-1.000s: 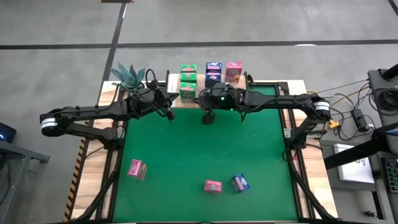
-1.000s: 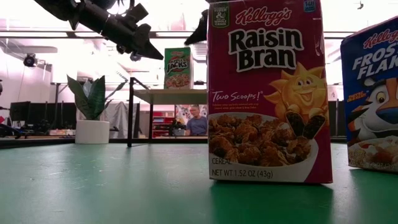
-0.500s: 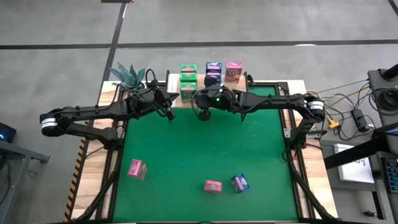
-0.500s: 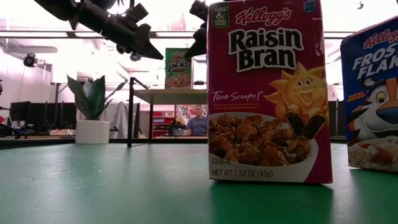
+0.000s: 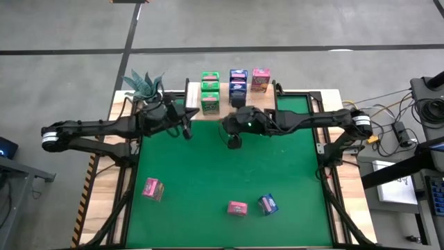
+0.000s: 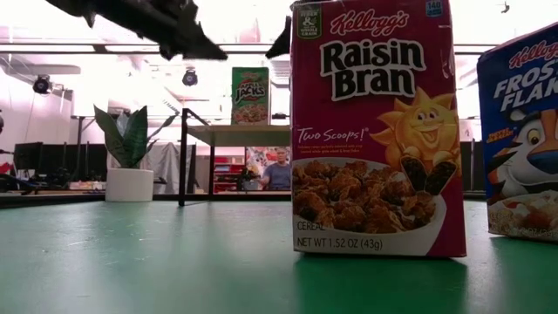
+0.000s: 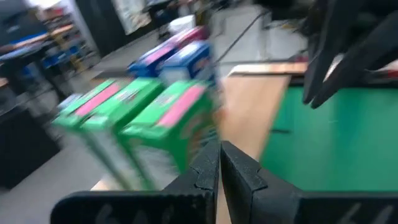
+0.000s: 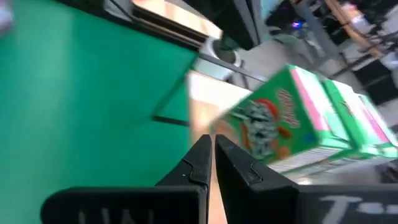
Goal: Stack cereal on shelf
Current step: Put the right pink cereal box on the shelf aligned with the other pink cereal box
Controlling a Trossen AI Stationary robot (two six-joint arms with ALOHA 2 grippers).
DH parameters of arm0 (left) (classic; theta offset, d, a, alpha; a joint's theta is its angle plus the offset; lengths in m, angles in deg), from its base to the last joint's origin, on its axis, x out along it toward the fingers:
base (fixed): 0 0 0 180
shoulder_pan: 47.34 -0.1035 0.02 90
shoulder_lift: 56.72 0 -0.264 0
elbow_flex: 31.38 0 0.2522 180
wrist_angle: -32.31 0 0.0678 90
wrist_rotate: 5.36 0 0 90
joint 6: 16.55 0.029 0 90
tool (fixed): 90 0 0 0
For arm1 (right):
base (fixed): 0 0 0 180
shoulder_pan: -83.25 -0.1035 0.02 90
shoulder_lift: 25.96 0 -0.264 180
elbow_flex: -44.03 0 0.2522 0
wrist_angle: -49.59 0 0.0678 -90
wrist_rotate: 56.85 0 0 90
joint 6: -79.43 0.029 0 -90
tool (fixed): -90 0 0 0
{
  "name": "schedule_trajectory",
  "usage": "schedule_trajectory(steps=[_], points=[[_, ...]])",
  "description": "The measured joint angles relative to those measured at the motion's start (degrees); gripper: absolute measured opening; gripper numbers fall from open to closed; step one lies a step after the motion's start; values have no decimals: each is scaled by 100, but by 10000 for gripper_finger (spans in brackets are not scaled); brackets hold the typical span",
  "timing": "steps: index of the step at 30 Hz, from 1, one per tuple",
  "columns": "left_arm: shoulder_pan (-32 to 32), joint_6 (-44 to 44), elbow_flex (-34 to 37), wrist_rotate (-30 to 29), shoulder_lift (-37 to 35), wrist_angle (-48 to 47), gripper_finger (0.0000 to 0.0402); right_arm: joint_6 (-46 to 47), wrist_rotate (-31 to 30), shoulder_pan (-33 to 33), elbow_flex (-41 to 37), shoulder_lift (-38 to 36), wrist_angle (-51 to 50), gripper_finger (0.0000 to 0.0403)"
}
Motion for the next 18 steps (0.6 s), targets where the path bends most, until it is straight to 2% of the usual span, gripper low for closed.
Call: schedule_trajectory(steps=[3, 7, 11, 14, 18], points=[[459, 13, 0, 4, -174, -10, 0, 456, 420, -293, 0, -207, -318, 12], [1135, 7, 0, 6, -345, -36, 0, 1162, 1342, -648, 0, -374, -689, 12], [1770, -2, 0, 11, -369, -57, 0, 2350, 2281, -970, 0, -456, -896, 12], [2124, 46, 0, 12, -336, 29, 0, 3267, 2330, -1227, 0, -456, -867, 13], [2376, 81, -78, 13, -310, 54, 0, 3494, 2313, -1635, 0, -434, -890, 13]])
